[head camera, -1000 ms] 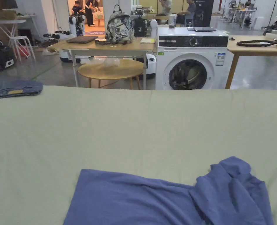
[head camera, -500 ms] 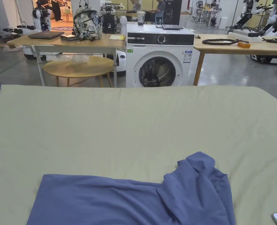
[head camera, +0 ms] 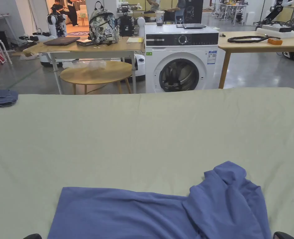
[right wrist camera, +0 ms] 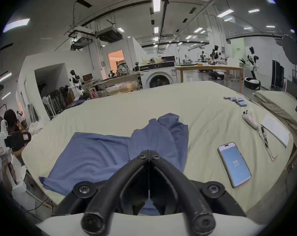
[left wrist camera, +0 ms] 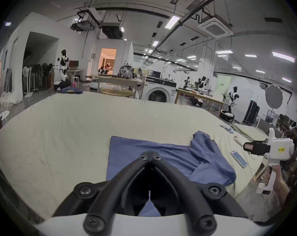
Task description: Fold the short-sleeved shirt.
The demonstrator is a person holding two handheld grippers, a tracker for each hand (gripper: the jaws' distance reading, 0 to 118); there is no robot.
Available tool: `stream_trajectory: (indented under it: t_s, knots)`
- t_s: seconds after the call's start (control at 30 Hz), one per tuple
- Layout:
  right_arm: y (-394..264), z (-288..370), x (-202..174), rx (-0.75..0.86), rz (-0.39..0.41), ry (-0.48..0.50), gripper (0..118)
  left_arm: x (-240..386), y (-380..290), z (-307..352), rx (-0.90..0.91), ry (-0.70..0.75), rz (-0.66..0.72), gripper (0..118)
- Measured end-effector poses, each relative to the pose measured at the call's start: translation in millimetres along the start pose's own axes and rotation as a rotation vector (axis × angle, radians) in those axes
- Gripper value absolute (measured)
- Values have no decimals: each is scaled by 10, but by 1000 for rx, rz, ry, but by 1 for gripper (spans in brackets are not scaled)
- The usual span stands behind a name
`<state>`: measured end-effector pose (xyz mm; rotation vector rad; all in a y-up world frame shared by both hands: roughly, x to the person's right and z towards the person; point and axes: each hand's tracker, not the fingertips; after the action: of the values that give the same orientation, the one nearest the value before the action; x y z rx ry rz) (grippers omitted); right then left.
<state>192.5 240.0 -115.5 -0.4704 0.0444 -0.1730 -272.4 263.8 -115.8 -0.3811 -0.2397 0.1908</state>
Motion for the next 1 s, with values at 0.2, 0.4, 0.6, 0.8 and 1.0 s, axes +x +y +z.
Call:
stream_trajectory:
  t_s: [0.2, 0.4, 0.6, 0.8, 1.0]
  knots:
    - [-25, 29, 90, -10, -23, 19, 0, -228, 316, -600, -118, -27, 19, 22]
    - [-166, -8, 301, -53, -51, -7, 0, -748, 527, -2005, -346, 4, 61, 43]
    - [-243, 22, 525, -96, -92, -62, 0, -1165, 342, -3134, -542, 97, 161, 43]
    - [-175, -72, 762, -118, -125, -95, 0, -908, 194, -3314, -598, 132, 16, 0]
    - [556, -919, 995, -206, -94, -89, 63, -806, 240, -3462, -664, 201, -69, 0]
